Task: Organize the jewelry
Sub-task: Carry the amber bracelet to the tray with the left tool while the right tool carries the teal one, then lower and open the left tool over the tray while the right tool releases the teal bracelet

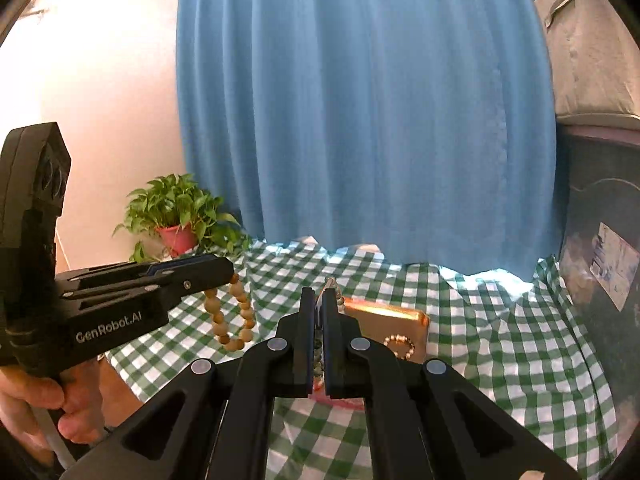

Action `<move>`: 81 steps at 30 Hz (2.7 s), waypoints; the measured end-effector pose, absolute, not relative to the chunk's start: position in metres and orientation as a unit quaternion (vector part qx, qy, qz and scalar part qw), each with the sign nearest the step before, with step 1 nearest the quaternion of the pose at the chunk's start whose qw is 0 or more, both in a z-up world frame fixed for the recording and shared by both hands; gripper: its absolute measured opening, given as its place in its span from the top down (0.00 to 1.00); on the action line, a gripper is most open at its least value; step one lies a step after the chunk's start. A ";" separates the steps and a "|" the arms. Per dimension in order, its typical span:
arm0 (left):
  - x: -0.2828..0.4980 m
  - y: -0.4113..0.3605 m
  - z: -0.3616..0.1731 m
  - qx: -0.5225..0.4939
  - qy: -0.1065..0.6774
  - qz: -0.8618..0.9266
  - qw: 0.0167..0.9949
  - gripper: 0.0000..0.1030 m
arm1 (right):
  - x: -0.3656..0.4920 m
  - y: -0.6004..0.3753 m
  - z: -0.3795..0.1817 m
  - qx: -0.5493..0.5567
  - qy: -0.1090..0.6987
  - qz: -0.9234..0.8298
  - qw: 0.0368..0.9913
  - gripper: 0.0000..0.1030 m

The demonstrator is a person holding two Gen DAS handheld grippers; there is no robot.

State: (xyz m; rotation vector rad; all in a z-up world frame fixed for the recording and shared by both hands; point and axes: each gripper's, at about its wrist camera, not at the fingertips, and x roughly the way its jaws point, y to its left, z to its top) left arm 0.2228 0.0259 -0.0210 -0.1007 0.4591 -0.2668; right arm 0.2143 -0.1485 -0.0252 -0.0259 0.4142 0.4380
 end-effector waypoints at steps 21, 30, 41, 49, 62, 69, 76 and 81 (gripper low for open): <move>0.301 0.048 -0.030 -0.113 0.195 -0.227 0.947 0.88 | 0.288 -0.153 -0.044 0.001 0.184 0.229 0.956 0.98; 0.365 0.049 -0.102 -0.134 0.266 -0.201 0.933 0.88 | 0.329 -0.156 -0.083 0.010 0.224 0.208 0.952 0.98; 0.411 0.043 -0.189 -0.117 0.360 -0.153 0.913 0.88 | 0.374 -0.170 -0.144 0.018 0.287 0.174 0.942 0.98; 0.429 0.043 -0.236 -0.088 0.412 -0.106 0.901 0.88 | 0.399 -0.182 -0.199 0.033 0.352 0.156 0.922 0.98; 0.432 0.030 -0.265 -0.024 0.442 -0.048 0.895 0.88 | 0.410 -0.174 -0.244 0.020 0.415 0.136 0.899 0.98; 0.432 0.034 -0.277 -0.016 0.453 -0.028 0.891 0.85 | 0.411 -0.169 -0.257 -0.001 0.437 0.128 0.891 0.98; 0.421 0.025 -0.270 -0.001 0.448 -0.021 0.894 0.31 | 0.408 -0.174 -0.263 0.015 0.443 0.117 0.889 0.48; 0.398 0.016 -0.252 0.008 0.418 -0.039 0.907 0.23 | 0.396 -0.174 -0.259 0.014 0.437 0.121 0.891 0.48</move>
